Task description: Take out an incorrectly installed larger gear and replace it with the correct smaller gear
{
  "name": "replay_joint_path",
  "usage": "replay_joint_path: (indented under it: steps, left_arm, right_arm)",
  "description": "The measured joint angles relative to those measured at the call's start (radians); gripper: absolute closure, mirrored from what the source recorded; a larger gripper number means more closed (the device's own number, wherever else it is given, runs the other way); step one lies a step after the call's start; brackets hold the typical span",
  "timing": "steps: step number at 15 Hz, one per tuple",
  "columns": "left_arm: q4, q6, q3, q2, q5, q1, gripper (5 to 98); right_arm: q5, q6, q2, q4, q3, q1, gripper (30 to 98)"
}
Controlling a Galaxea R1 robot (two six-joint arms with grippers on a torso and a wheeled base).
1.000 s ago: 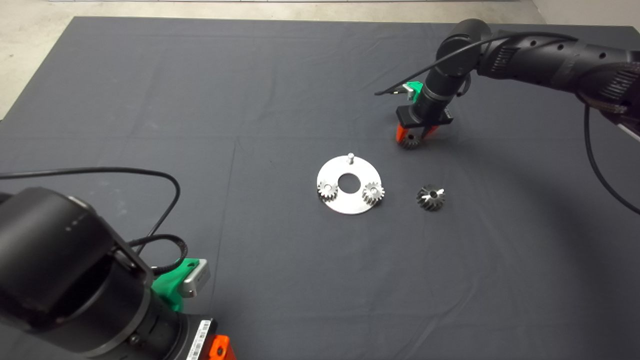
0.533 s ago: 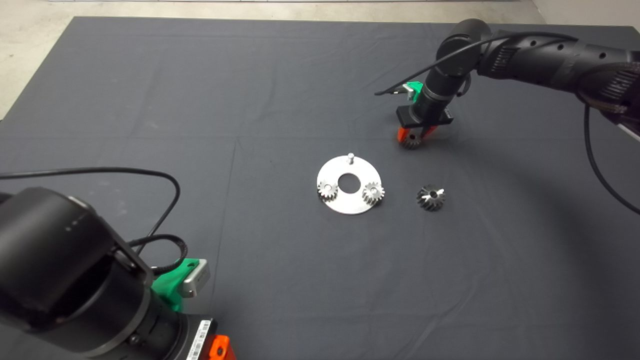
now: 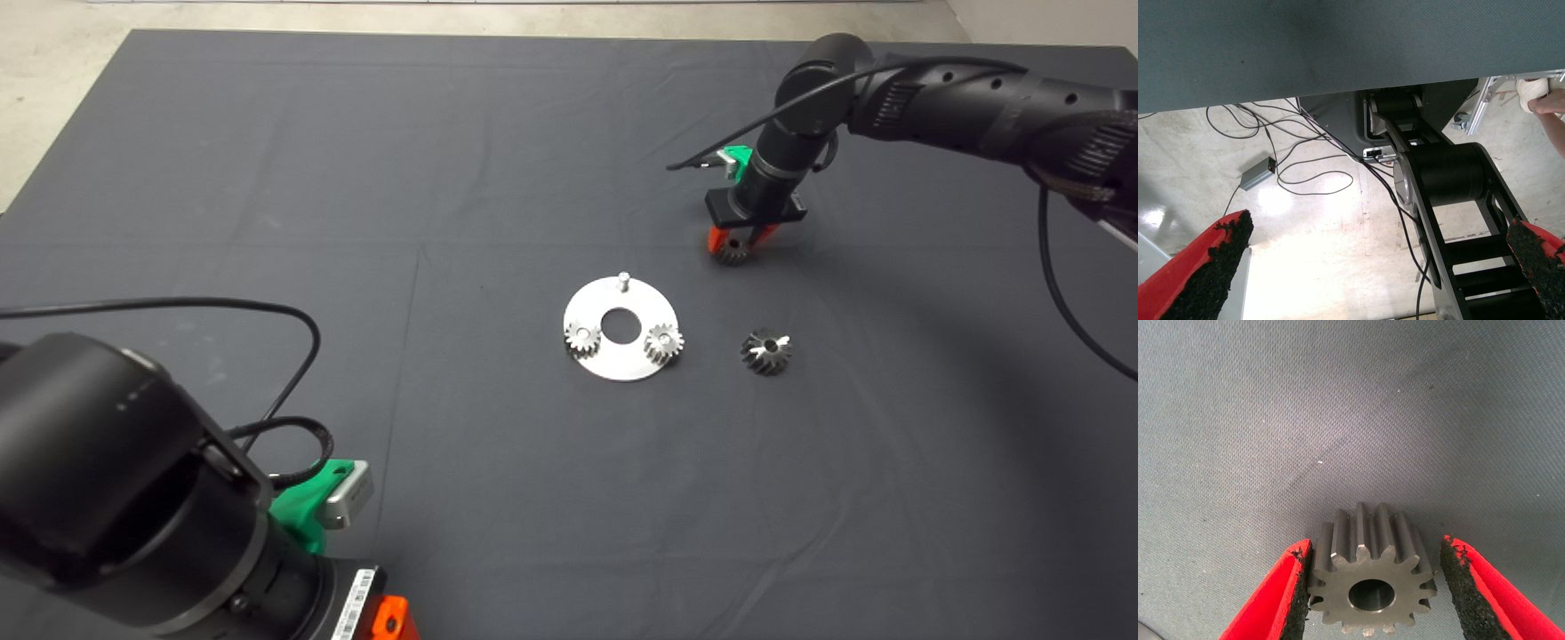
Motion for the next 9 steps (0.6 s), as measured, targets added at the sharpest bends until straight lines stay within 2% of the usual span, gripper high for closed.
replay_joint_path:
  steps: [5,9]
  left_arm:
    - [0.0,0.0,0.0,0.0,0.0,0.0,5.5]
    - [0.0,0.0,0.0,0.0,0.0,0.0,5.5]
  right_arm:
    - [-0.004,0.0,0.001,0.003,0.0,0.0,77.6]
    - [-0.02,0.0,0.004,0.008,0.0,0.0,77.6]
